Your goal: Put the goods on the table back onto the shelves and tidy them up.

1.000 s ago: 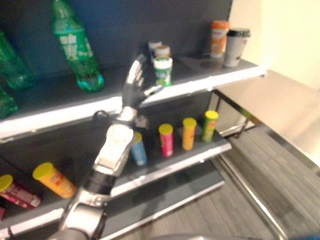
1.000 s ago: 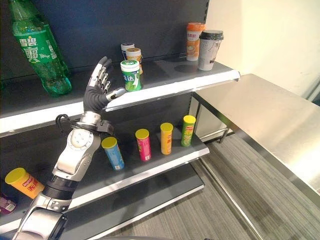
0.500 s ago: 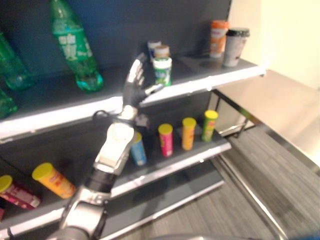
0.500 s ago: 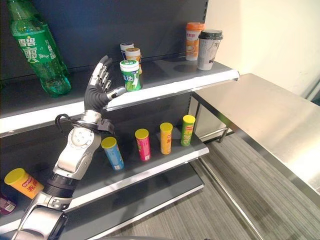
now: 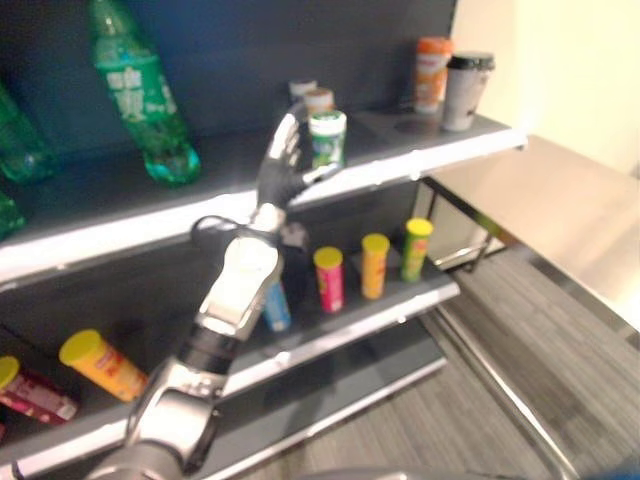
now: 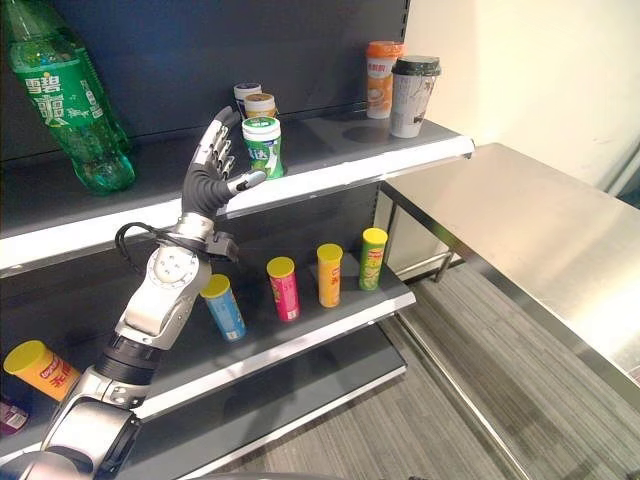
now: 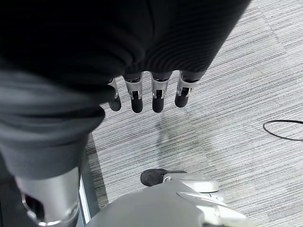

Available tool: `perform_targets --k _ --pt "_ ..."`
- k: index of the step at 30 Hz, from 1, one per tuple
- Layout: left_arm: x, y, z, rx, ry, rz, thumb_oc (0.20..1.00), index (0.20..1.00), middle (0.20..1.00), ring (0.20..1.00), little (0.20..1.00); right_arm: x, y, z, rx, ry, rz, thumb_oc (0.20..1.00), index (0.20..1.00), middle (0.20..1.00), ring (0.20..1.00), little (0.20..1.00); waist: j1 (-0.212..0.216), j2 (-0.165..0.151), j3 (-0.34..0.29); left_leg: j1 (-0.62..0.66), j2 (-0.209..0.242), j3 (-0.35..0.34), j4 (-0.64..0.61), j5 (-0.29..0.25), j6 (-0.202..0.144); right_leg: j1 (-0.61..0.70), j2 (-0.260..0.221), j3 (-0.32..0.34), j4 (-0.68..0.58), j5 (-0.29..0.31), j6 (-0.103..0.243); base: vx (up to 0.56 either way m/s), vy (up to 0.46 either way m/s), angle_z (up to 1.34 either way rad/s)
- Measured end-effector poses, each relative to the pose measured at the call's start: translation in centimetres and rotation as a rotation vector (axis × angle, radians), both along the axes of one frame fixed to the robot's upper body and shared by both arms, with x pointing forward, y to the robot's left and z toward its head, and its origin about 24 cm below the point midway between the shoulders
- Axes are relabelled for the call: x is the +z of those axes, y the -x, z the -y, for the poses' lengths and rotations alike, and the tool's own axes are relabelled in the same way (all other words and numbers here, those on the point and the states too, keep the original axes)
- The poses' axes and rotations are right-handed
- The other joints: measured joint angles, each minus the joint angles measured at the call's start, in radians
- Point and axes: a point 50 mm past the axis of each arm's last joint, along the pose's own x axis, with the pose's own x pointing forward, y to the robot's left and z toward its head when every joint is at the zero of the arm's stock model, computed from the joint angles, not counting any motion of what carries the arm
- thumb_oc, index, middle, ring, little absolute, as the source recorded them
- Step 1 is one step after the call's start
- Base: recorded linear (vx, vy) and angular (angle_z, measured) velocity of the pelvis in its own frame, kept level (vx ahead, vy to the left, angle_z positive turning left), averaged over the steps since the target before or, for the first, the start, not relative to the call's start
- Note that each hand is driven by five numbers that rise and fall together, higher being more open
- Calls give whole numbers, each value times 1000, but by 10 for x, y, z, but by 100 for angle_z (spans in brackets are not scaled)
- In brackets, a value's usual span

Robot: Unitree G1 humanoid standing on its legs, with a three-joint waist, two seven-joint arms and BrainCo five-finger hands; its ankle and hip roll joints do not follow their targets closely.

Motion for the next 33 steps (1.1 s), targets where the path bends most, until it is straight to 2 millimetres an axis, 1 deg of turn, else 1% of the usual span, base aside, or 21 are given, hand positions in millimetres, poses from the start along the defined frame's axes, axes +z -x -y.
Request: perform_targets --k 4,11,22,27,28,29,30,32,33 --pt "0 0 2 -5 -2 -1 1000 1000 1000 1000 1000 0 0 0 0 0 0 1000 1000 1000 1000 1000 0 0 0 0 0 0 0 0 0 0 0 1 0 0 0 0 0 0" --pt "-1 0 11 -37 -4 -6 1000 1000 1000 1000 1000 0 0 0 0 0 0 1000 1000 1000 1000 1000 -2 0 1 -1 0 2 0 0 1 -2 0 2 0 0 0 0 0 0" --pt "0 1 11 -42 21 -8 1000 1000 1000 1000 1000 0 0 1 -1 1 1 1000 1000 1000 1000 1000 -4 -1 9 -1 0 2 0 -1 1 -1 0 2 0 0 0 0 0 0" --pt "6 6 9 -15 55 14 1000 1000 1000 1000 1000 1 -3 0 -1 1 12 1000 1000 1000 1000 1000 -2 -3 18 -4 0 -1 0 -1 1 -2 0 -1 0 1 0 -25 4 0" --pt "8 9 7 -7 57 26 1000 1000 1000 1000 1000 1 -4 0 0 1 14 1000 1000 1000 1000 1000 -1 -3 21 -6 0 -1 0 -1 1 -3 0 -3 0 7 4 -76 13 1" --pt "11 17 -2 36 67 58 1000 1000 1000 1000 1000 1 -6 0 1 -1 21 1000 1000 1000 1000 1000 -9 -2 27 -7 0 -2 0 -1 1 -5 0 -6 0 10 5 -26 8 4" --pt "12 21 -6 60 73 70 1000 1000 1000 1000 1000 1 -6 -1 1 -2 21 1000 1000 1000 1000 1000 -8 -3 29 -10 1 -6 0 -1 1 -6 0 -9 0 11 6 -36 11 14" --pt "18 36 -24 154 92 141 1000 1000 1000 1000 1000 1 -8 -3 3 -7 27 1000 1000 1000 1000 1000 -1 -15 43 -15 2 -19 0 0 0 -9 -1 -19 0 9 3 -47 12 19" --pt "21 43 -34 209 97 177 1000 1000 1000 1000 1000 1 -8 -4 3 -11 30 1000 1000 1000 1000 1000 11 -21 50 -16 3 -26 1 1 -1 -7 -2 -30 1 12 -5 -62 11 16"
